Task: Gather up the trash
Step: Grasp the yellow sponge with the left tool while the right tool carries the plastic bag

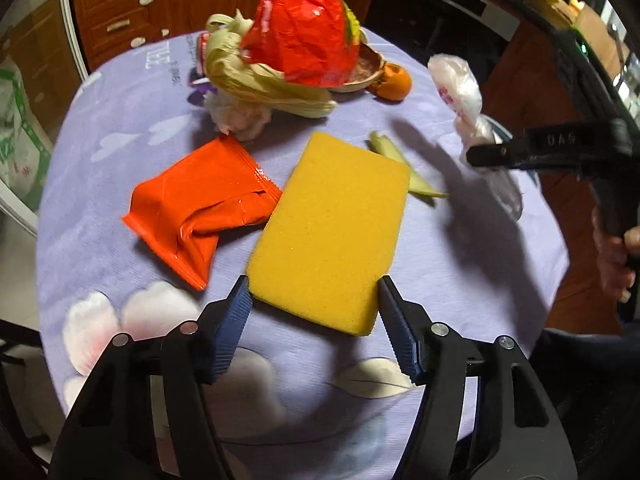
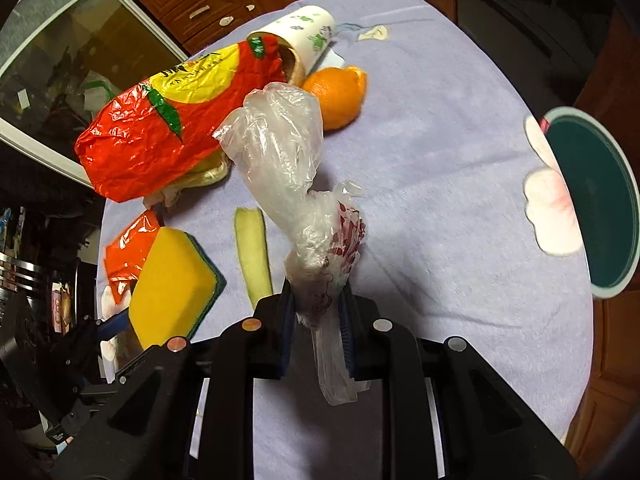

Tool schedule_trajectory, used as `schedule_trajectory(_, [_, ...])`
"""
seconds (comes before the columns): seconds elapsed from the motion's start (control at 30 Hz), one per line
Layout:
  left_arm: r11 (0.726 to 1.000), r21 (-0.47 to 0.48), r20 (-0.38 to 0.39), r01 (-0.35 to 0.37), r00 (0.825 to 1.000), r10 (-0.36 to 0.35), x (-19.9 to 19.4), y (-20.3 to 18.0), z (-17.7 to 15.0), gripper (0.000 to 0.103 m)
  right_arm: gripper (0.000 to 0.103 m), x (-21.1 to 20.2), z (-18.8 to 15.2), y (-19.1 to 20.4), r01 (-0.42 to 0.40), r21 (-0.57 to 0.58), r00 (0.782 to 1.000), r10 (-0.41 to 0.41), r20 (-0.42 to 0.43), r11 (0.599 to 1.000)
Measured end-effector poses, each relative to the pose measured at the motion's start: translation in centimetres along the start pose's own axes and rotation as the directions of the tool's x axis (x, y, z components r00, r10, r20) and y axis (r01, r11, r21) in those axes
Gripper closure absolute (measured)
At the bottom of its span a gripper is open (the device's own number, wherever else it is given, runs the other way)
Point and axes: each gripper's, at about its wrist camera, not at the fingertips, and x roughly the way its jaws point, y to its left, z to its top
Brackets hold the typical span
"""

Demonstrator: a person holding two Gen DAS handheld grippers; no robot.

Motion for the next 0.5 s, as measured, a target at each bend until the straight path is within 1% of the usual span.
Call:
schedule_trajectory(0.03, [1.000, -0.003, -0.002, 0.011, 1.000, -0.011, -0.1, -0.3, -0.1, 0.038, 0.084, -0.3, -0.9, -0.5, -0.003, 0.003, 1.000, 0.003, 0.004, 1.000])
schedule_trajectory(0.1, [0.998, -0.009, -0.019, 0.060, 0.998, -0.060, -0.2, -0.9, -0.1, 0.035, 0.084, -0.8, -1.4, -1.5, -0.012, 0.013, 1.000, 0.012, 0.010, 1.000])
schedule_trajectory(0.13, [0.998, -0.004, -0.021, 0.070, 0.997, -0.071, -0.4, -1.5, -0.1, 0.033, 0.084, -1.2, -1.7, -2.1, -0.015, 0.020, 1.000, 0.015, 0.012, 1.000])
schedule_trajectory(0.2, [0.999, 0.022, -0.009, 0.032, 0.999, -0.032, -0.6, -2.2, -0.2, 0.029, 0.084, -1.2, -1.9, -2.9, -0.023, 0.038, 1.000, 0.022, 0.013, 0.999])
schedule_trajectory(0.27, [0.999, 0.034, -0.008, -0.014, 1.000, 0.015, -0.6, -2.4, -0.1, 0.019, 0.084, -1.3, -2.1, -3.7, -0.033, 0.055, 0.999, 0.033, 0.009, 0.998])
schedule_trajectory(0.37, [0.997, 0.062, -0.003, -0.044, 0.999, 0.044, -0.5, -2.5, 0.2, 0.009, 0.084, -1.3, -2.8, -4.6, -0.043, 0.064, 0.999, 0.043, 0.003, 0.997])
schedule_trajectory(0.47, [0.987, 0.138, -0.021, -0.083, 0.996, 0.087, 0.9, -3.6, 0.8, 0.006, 0.084, -1.2, -3.2, -5.0, -0.054, 0.072, 0.998, 0.055, -0.004, 0.996])
schedule_trajectory(0.5, [0.984, 0.159, -0.036, -0.083, 0.995, 0.090, 1.4, -4.0, 0.9, 0.006, 0.084, -1.2, -3.2, -5.1, -0.059, 0.076, 0.998, 0.060, -0.006, 0.995])
